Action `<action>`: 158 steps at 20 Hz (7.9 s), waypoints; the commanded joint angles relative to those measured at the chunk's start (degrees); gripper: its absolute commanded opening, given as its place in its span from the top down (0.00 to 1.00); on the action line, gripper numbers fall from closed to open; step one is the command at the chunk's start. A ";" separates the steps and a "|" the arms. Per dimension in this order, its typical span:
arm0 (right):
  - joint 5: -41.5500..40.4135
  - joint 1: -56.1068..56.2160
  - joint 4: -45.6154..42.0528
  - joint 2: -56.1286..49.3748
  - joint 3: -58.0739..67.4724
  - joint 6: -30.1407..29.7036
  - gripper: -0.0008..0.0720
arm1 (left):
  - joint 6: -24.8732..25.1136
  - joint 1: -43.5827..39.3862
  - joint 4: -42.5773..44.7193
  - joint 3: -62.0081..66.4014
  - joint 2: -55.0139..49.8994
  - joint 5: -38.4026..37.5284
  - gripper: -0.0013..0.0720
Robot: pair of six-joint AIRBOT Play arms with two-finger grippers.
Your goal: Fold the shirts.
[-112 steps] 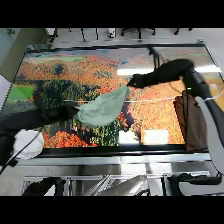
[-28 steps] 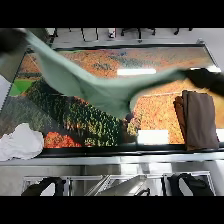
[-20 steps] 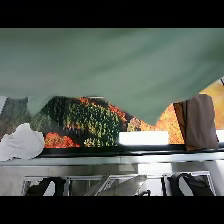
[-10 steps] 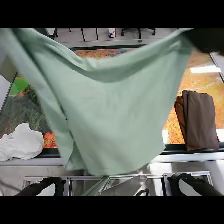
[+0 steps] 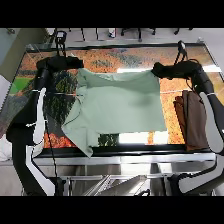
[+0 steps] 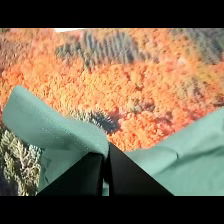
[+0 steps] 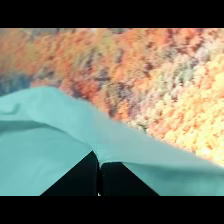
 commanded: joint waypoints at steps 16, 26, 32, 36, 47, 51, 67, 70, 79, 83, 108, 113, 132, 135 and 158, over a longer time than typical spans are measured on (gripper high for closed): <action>-40.17 -27.26 -15.08 11.82 -15.52 -6.49 0.55 | -6.47 24.22 0.66 -45.35 32.48 43.78 0.04; -40.70 -31.12 -13.66 8.63 -25.05 -10.36 0.36 | 1.09 24.24 -14.10 -68.74 32.46 28.09 0.04; -39.54 -26.14 -10.93 2.38 -25.05 -10.29 0.36 | 1.25 22.36 -15.37 -63.10 25.07 26.03 0.20; -39.45 -21.27 -10.54 -2.80 -25.05 -10.32 0.36 | 1.70 19.17 -15.23 -58.07 21.73 26.51 0.68; -44.72 -18.91 15.08 12.48 -10.43 -20.52 0.97 | 1.81 15.58 -23.63 -34.58 39.26 33.44 0.95; -35.87 -20.79 15.50 33.35 17.18 -18.84 0.97 | -7.17 18.75 -24.00 -4.94 55.76 23.65 0.95; -25.40 -17.40 7.21 45.33 7.28 -16.48 0.97 | -10.58 21.46 -19.54 -20.41 66.90 16.37 0.95; -22.62 -14.25 6.80 37.81 -7.67 -19.26 0.97 | -9.05 13.44 -15.72 -27.76 54.73 17.44 0.95; -6.64 -11.06 11.10 -5.42 -7.69 -17.22 0.97 | -8.24 9.31 -6.71 -17.97 3.02 12.46 0.95; -9.20 -11.02 10.93 -14.71 6.34 -10.88 0.97 | -11.76 10.40 -6.23 0.20 -6.95 15.13 0.95; -18.18 0.26 -37.55 -11.69 7.72 8.31 0.97 | -14.71 9.62 16.20 -4.87 -4.63 37.40 0.95; -17.64 0.31 -33.79 -11.69 7.74 8.24 0.97 | -14.69 7.93 16.15 -4.87 -4.61 34.51 0.95; -46.86 -14.29 -13.60 5.95 0.04 -3.96 0.28 | -17.14 18.67 2.54 -34.77 26.38 55.10 0.03; -42.82 -21.66 -11.47 10.97 -17.29 -7.02 0.28 | -17.05 22.12 2.03 -63.41 42.88 44.09 0.03; -37.59 -18.27 -11.37 1.18 -29.97 -11.56 0.33 | -14.88 12.44 -7.74 -74.40 39.10 29.42 0.95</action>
